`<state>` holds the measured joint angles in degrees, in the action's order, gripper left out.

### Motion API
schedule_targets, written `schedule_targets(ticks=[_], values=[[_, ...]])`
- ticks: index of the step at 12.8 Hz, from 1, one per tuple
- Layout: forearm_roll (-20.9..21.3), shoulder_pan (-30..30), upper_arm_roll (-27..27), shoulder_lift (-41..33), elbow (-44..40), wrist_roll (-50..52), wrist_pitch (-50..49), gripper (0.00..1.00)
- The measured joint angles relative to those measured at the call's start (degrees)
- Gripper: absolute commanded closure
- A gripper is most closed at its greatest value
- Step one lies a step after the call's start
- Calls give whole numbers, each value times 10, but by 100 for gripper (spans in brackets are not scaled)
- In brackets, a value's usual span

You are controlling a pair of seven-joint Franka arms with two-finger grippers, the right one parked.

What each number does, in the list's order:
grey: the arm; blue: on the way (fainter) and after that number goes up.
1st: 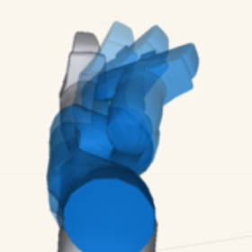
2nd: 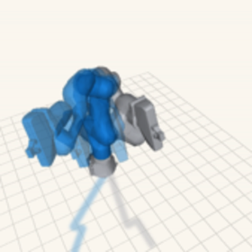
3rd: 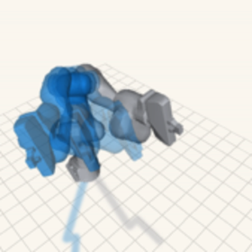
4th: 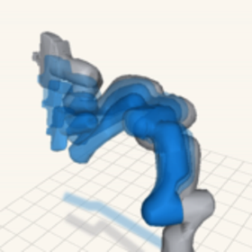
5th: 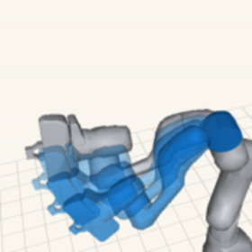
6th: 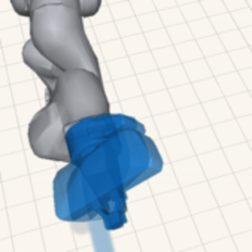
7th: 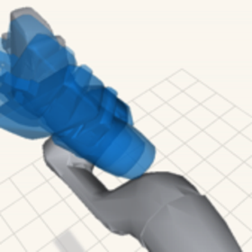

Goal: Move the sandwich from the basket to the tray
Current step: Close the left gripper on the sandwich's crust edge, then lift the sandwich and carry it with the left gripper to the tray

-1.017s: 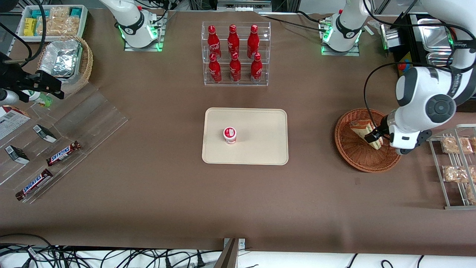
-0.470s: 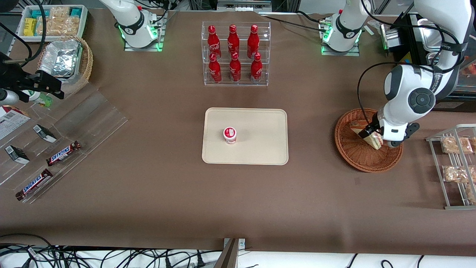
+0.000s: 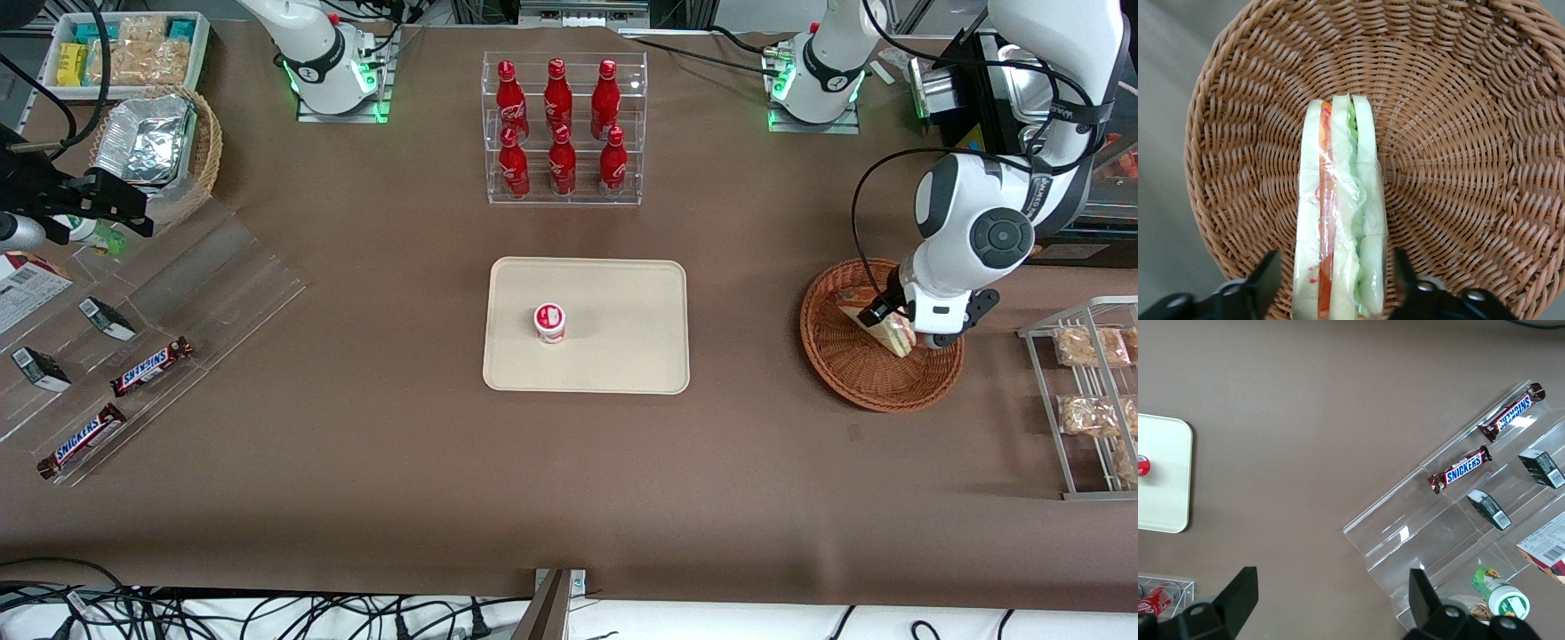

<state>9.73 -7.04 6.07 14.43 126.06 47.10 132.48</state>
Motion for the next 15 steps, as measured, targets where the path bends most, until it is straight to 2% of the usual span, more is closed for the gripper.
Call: schedule_targets(ticks=[5, 6, 8, 12, 15], values=[[2, 0, 5, -7, 0, 1, 1, 63], [14, 0, 8, -11, -3, 0, -4, 63], [37, 1, 22, -20, -34, -13, -66, 63], [39, 4, 89, -33, -174, -97, -262, 62], [39, 5, 143, -34, -215, -125, -303, 62]])
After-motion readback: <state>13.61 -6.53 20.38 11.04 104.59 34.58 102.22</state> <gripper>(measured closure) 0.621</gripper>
